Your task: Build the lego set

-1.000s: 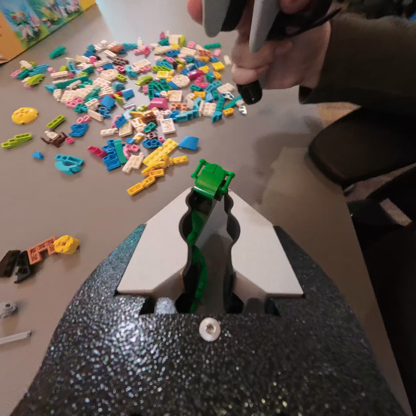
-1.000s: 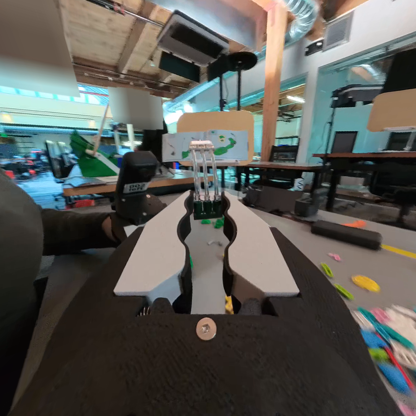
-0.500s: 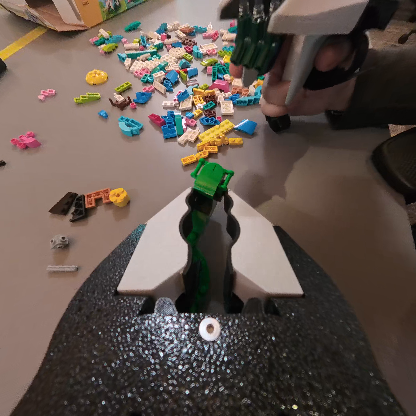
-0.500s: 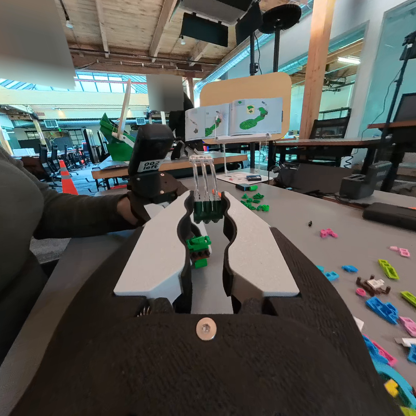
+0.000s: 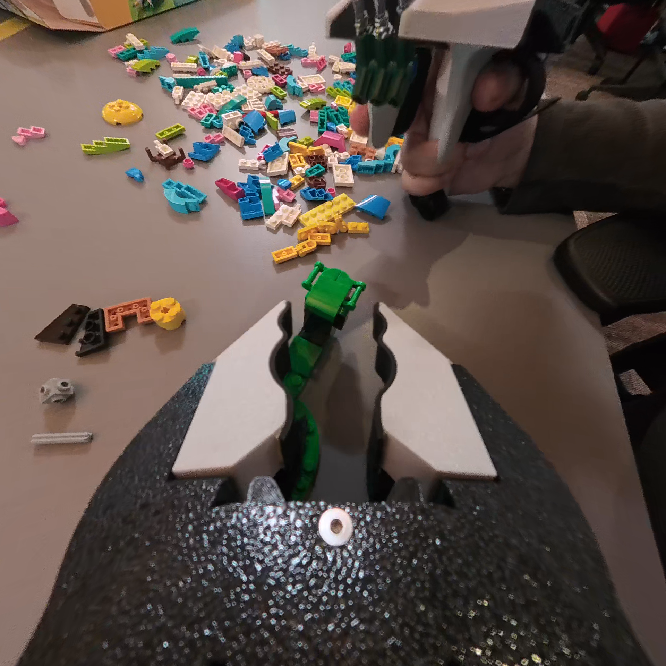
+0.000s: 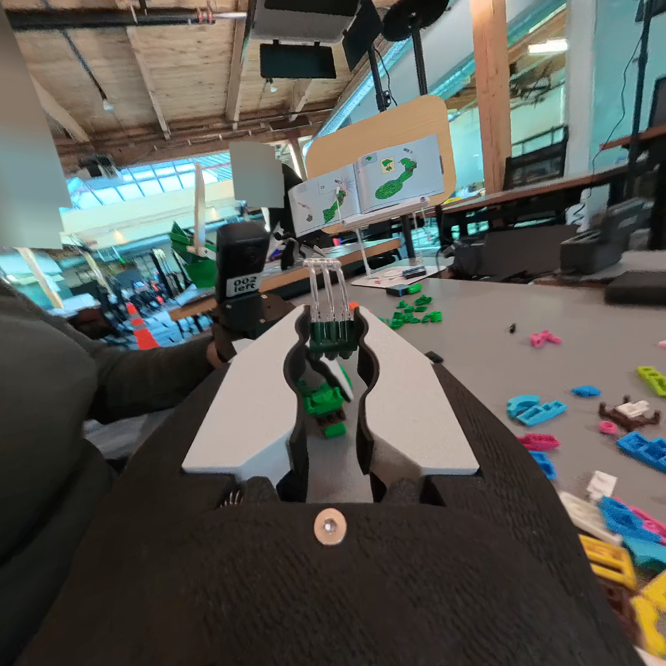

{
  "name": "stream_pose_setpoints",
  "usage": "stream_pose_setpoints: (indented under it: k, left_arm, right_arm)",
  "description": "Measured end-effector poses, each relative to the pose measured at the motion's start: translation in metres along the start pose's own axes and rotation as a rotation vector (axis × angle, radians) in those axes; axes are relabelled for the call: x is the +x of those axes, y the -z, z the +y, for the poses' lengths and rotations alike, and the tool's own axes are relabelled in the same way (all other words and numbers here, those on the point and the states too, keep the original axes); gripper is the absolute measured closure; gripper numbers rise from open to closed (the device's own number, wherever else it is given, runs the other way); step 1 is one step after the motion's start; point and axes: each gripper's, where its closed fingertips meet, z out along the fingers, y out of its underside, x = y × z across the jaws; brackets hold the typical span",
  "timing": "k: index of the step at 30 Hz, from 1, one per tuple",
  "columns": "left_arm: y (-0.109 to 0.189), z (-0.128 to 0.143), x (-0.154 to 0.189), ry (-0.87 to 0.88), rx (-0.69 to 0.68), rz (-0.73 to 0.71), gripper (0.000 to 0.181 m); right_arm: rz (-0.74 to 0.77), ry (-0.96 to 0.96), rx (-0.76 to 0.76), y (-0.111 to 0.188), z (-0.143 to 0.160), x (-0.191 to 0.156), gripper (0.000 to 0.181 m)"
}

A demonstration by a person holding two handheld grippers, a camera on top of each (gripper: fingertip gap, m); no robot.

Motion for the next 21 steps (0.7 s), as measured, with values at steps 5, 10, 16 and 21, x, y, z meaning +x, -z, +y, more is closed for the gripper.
stream_pose_setpoints:
  k: [5, 10, 16, 21]
  left_arm:
    - [0.003, -0.006, 0.001, 0.003, 0.03, 0.014, 0.13]
    - [0.005, -0.011, 0.004, 0.002, 0.059, 0.029, 0.129]
    - [0.002, -0.006, 0.007, 0.014, 0.039, 0.058, 0.128]
    - [-0.001, -0.001, 0.007, -0.005, 0.012, 0.052, 0.133]
  right_arm:
    - [-0.143, -0.278, 0.093, -0.001, -0.017, -0.012, 0.159]
    - [-0.204, -0.379, 0.127, 0.001, -0.022, -0.015, 0.159]
    - [-0.215, -0.414, 0.142, 0.001, -0.024, -0.016, 0.159]
    - [-0.192, -0.373, 0.081, -0.003, -0.013, -0.017, 0.159]
